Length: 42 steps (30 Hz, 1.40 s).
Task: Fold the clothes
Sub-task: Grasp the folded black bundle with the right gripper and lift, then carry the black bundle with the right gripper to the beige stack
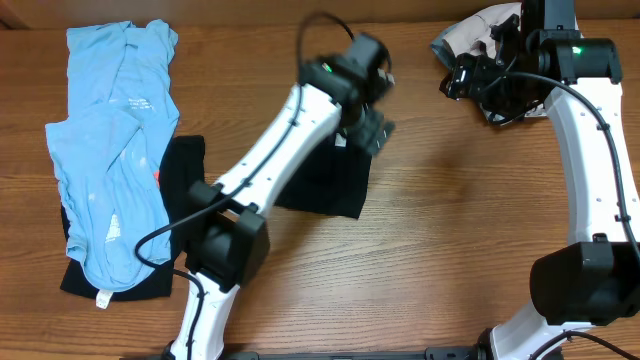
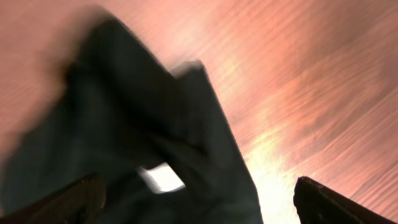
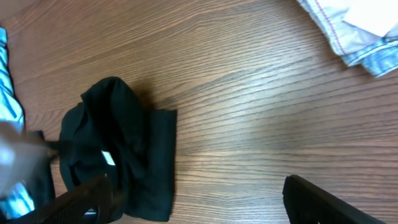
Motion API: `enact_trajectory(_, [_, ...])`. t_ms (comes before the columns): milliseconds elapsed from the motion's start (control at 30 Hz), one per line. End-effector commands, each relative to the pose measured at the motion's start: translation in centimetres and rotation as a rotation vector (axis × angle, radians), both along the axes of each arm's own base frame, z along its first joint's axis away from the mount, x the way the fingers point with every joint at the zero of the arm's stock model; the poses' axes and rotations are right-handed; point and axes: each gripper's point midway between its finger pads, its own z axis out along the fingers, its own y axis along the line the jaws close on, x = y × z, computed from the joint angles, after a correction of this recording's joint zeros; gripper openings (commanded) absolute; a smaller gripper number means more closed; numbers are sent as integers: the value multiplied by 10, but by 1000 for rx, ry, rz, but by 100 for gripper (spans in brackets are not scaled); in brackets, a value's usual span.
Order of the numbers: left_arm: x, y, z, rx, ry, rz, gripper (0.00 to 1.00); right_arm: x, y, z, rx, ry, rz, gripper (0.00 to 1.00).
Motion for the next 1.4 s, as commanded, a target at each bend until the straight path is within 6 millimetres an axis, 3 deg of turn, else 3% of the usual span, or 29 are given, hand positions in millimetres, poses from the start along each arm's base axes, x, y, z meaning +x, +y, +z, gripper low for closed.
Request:
enact_trajectory(0, [31, 21, 64, -74, -127, 100, 100, -2, 14, 11, 13, -31, 43, 91])
enact_trajectory(133, [53, 55, 116, -141, -216, 214, 100, -8, 48, 2, 13, -15, 124, 88])
enact_trajectory(200, [62, 74, 130, -154, -247, 252, 100, -11, 71, -6, 10, -8, 177, 79])
enact_trajectory(300, [72, 98, 133, -156, -254, 299, 100, -11, 107, -24, 12, -7, 251, 68])
enact_trajectory(467, [77, 135, 126, -129, -225, 368, 100, -13, 149, -72, -21, 43, 244, 68])
enact_trajectory(667, [81, 153, 124, -120, -218, 402, 100, -17, 187, -115, -46, 96, 269, 65])
enact_trajectory(833, [79, 158, 122, -99, -215, 389, 100, -21, 202, -144, -65, 145, 260, 61])
enact_trajectory(1033, [77, 161, 120, -81, -208, 377, 100, -22, 207, -145, -63, 143, 263, 49])
enact_trajectory(1100, [77, 161, 120, -81, -208, 377, 100, -21, 204, -146, -67, 149, 243, 42])
enact_trajectory(1167, [77, 161, 120, -78, -210, 373, 100, -20, 197, -145, -76, 154, 230, 21])
enact_trajectory(1233, [77, 161, 120, -72, -213, 361, 100, -19, 188, -143, -93, 156, 212, 9])
enact_trajectory(1367, [78, 162, 119, -66, -216, 358, 100, -19, 165, -136, -141, 166, 168, 4])
